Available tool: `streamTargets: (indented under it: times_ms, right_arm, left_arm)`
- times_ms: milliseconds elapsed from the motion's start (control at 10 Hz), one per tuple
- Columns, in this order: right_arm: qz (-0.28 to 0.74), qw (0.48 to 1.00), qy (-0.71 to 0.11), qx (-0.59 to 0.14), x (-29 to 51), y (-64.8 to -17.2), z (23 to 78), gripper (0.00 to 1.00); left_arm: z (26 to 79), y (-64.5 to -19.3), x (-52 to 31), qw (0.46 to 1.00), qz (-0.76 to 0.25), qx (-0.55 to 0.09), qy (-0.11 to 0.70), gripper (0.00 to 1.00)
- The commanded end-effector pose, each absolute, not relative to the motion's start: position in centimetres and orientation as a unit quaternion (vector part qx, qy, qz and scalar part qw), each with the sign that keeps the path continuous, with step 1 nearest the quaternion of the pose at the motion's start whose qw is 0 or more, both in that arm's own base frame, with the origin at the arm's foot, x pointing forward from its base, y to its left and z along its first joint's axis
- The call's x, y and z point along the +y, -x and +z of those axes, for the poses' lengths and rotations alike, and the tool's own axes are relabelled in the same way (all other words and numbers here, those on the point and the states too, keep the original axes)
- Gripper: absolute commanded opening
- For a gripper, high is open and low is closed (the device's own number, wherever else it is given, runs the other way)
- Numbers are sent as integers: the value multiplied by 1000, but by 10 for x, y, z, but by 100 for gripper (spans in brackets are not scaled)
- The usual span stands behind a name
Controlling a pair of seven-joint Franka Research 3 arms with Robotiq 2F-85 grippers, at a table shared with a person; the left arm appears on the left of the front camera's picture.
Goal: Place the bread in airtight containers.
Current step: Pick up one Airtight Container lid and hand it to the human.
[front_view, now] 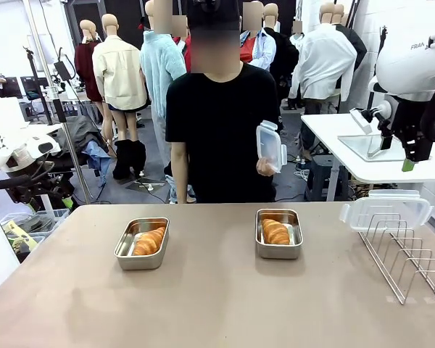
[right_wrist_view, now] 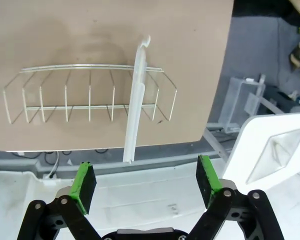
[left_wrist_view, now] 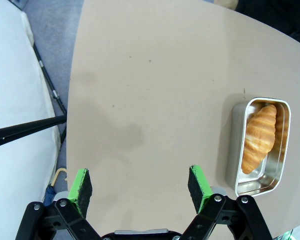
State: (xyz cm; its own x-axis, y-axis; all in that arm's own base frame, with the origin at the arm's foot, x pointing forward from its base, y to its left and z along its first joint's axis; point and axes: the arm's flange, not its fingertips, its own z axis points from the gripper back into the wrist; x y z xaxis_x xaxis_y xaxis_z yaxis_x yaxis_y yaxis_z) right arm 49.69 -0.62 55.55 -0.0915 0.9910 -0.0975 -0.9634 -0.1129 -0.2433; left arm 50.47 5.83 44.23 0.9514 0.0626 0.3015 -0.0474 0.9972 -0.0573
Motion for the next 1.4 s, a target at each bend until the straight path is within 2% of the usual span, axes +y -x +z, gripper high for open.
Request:
streamTargets:
  times_ms: [0,1300]
  right_arm:
    - [745,653,126,-49,-8,-495,558,100]
    - [745,653,126,-49,-8,-495,558,100]
  left_arm:
    - [444,-504,58,988,36,-148,15,100]
    - [444,-504,58,988,36,-148,15,100]
